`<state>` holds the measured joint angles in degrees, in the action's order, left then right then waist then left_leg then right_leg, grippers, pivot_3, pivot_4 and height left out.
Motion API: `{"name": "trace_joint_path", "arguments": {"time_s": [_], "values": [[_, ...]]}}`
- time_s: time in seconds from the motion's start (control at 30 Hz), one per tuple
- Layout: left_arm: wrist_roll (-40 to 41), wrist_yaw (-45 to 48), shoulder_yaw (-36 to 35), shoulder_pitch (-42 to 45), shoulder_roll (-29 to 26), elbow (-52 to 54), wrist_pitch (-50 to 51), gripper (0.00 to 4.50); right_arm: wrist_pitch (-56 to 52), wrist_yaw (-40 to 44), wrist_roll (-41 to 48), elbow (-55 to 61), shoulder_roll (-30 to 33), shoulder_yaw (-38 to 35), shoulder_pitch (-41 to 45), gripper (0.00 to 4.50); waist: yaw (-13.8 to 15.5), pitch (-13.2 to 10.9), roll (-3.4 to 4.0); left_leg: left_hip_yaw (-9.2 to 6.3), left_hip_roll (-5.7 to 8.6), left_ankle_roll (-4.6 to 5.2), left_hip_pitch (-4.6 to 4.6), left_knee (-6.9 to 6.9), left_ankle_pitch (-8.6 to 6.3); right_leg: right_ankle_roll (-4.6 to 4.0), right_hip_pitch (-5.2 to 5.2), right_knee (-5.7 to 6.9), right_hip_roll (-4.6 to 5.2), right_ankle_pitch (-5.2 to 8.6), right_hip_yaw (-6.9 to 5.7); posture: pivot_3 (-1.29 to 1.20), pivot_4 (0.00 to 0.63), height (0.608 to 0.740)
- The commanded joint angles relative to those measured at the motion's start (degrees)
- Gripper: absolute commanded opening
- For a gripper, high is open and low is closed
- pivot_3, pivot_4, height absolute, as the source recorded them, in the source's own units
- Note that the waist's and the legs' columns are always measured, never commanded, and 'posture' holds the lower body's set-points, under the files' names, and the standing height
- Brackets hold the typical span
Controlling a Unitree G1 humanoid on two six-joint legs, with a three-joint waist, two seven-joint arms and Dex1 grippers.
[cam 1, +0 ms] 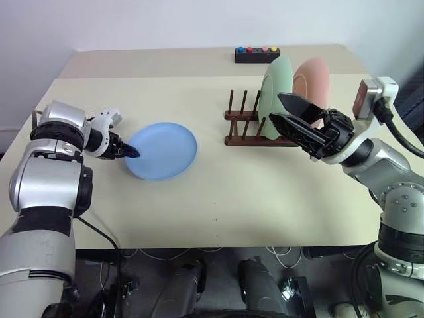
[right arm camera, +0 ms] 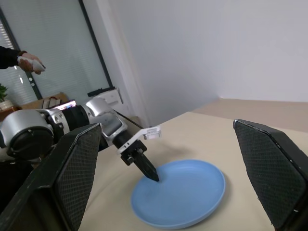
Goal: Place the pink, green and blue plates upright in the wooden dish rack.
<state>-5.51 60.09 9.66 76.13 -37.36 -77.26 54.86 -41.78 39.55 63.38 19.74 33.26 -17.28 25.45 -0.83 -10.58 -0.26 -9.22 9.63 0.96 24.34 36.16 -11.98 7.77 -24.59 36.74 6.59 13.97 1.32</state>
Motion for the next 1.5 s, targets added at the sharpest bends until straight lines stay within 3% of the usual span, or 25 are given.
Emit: {"name": "trace_joint_path", "arguments": {"time_s": [0.03,0.2,0.4,0.7,0.83,0.93,1.1,1.23,1.5], "values": [[0.79,-2.09,-2.95,-0.3,-0.51,-0.18,0.62,0.09,0.85,-0.36,0.65,2.37,0.86,-1.44,-0.06,4.5,0.01,0.02,-0.03,0.0,0.0,0.0,0.0,0.03,0.0,0.0,0.0,0.05,0.0,0.0,0.0,0.0,0.15,0.74],[2.19,-2.7,-6.65,1.09,-1.05,0.24,2.15,0.03,1.01,-0.23,0.26,2.57,1.29,-1.14,0.04,4.5,0.0,0.03,-0.06,0.01,0.0,0.0,-0.04,0.05,0.0,0.0,0.0,0.12,0.01,0.0,0.0,0.0,0.15,0.74],[9.53,-6.97,-17.3,3.99,-4.63,2.2,4.96,0.03,0.29,0.79,0.28,2.81,2.82,-0.14,1.34,4.5,-0.14,0.0,-0.12,0.01,0.0,-0.03,-0.02,0.05,0.02,0.0,-0.06,0.21,0.02,0.0,0.0,0.0,0.15,0.74],[24.96,-14.34,-36.09,2.2,-6.02,12.0,1.83,0.03,8.04,6.01,-17.2,4.11,5.67,11.09,4.97,4.5,-0.19,0.01,-0.17,0.03,0.0,-0.13,-0.01,0.06,0.07,0.0,-0.13,0.32,0.05,0.01,0.0,0.0,0.15,0.74],[33.75,-24.38,-45.61,-5.78,2.95,31.71,2.49,0.03,22.2,10.08,-34.14,3.07,6.26,19.97,10.39,4.5,-0.22,0.03,-0.17,0.08,0.0,-0.29,0.0,0.09,0.17,0.0,-0.19,0.38,0.07,0.01,0.02,0.0,0.15,0.74],[38.39,-30.85,-45.22,-13.39,14.02,56.13,1.87,0.03,34.05,10.29,-47.33,0.98,6.07,25.59,15.01,4.5,0.03,0.06,-0.27,0.09,-0.01,-0.5,0.06,0.16,0.3,0.0,-0.18,0.42,0.16,0.0,0.05,0.0,0.15,0.74],[43.28,-41.99,-42.79,-18.63,26.42,76.14,3.27,0.03,51.2,5.45,-69.41,-6.51,6.66,32.48,19.37,4.5,-0.03,0.06,-0.84,0.13,-0.02,-0.53,0.1,0.21,0.31,-0.01,-0.19,0.37,0.14,0.0,0.05,0.0,0.15,0.74],[46.57,-48.14,-41.82,-20.67,30.8,82.82,4.2,0.03,57.15,2.62,-78.69,-10.92,7.68,33.44,19.38,4.5,-0.04,0.06,-0.83,0.19,-0.02,-0.58,0.02,0.19,0.34,-0.02,-0.18,0.43,0.06,-0.01,0.1,0.0,0.15,0.74],[50.76,-53.63,-37.05,-23.03,31.94,88.99,7.84,0.03,59.93,-2.13,-85.11,-15.53,7.66,30.91,20.61,4.5,0.22,0.06,-0.84,0.2,-0.05,-0.61,0.0,0.17,0.36,-0.06,-0.16,0.39,-0.04,-0.03,0.14,0.0,0.15,0.74]]}}
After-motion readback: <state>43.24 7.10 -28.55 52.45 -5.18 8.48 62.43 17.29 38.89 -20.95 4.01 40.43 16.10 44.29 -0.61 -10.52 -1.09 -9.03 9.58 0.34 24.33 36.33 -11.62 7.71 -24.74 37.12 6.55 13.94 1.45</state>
